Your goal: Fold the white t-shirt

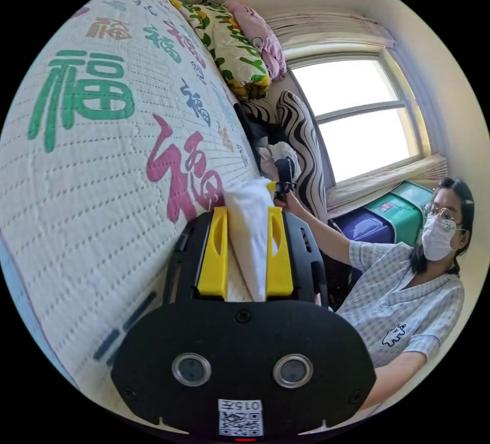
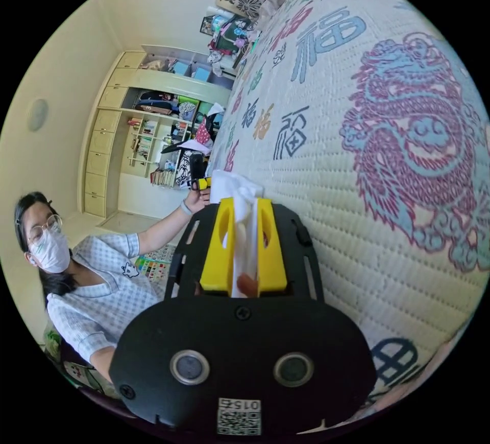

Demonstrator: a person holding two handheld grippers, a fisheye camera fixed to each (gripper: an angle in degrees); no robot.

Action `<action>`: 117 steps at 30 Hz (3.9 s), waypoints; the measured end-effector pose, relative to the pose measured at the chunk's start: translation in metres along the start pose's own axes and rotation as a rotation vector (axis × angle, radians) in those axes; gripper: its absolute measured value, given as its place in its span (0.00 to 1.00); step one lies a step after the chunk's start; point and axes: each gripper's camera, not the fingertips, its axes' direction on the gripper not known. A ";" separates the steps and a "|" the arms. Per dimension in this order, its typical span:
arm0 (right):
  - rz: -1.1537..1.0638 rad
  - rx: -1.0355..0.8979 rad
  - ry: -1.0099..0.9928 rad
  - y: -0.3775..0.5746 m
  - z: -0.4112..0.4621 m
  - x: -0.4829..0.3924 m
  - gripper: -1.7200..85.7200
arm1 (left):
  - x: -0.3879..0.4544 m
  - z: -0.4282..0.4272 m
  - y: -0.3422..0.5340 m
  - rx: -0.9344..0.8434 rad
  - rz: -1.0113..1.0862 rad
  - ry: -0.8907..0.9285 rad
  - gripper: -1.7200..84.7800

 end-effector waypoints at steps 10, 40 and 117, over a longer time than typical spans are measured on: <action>-0.188 -0.008 0.168 0.007 -0.019 -0.048 0.06 | 0.082 -0.015 -0.026 -0.074 0.318 -0.133 0.03; -0.251 -0.316 0.395 0.229 0.085 -0.091 0.09 | 0.220 -0.021 0.210 -0.359 0.412 -0.334 0.07; 0.144 0.054 -0.067 0.095 0.160 0.224 0.15 | 0.140 -0.163 0.113 -0.220 -0.153 -0.008 0.18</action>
